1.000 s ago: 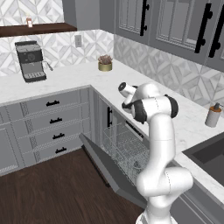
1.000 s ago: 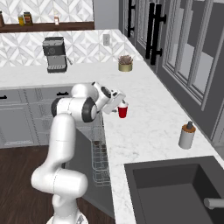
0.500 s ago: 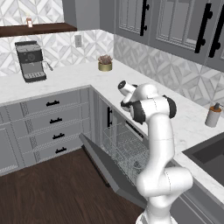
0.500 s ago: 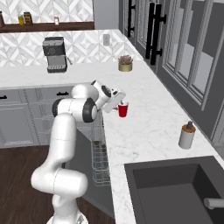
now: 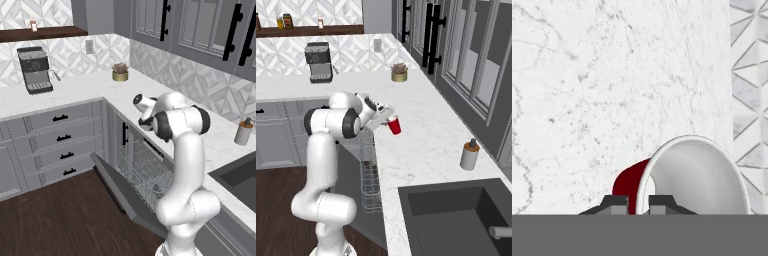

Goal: Pick up the cup and bowl from the counter, place them in the dishwasher, and close the dishwasher door.

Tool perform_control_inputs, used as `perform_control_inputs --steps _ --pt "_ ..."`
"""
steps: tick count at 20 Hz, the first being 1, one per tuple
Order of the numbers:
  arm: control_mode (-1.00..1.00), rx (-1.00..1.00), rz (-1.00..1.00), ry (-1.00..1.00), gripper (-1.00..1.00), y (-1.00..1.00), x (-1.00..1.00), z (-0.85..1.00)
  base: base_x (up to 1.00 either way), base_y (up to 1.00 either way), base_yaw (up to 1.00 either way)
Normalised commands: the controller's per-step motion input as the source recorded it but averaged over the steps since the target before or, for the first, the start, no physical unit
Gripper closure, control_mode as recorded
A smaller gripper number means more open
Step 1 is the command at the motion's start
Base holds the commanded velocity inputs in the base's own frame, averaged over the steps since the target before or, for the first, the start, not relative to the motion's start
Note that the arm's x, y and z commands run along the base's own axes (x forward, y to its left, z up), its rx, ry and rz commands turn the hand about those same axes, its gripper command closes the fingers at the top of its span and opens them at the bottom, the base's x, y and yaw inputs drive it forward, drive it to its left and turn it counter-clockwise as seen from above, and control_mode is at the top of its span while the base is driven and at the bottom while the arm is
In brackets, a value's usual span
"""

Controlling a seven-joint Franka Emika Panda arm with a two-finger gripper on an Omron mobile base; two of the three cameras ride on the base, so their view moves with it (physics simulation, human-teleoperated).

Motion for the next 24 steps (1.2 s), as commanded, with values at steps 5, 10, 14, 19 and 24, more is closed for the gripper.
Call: perform_control_inputs --steps 5,10,14,19,24 --pt "-1.0 0.06 -0.02 -0.12 1.0 0.56 -1.0 0.19 0.0 0.0 0.0" --pt "-1.0 0.03 0.0 -0.1 1.0 0.68 -1.0 0.09 0.0 0.0 0.0" --pt "-1.0 0.0 0.0 -0.1 1.0 0.66 -1.0 0.27 0.0 0.0 0.0" --pt "-1.0 0.0 0.0 0.09 1.0 0.79 -0.54 -0.19 0.0 0.0 0.0" --pt "-1.0 0.0 0.0 0.16 1.0 0.5 0.0 -0.47 0.0 0.0 0.0"
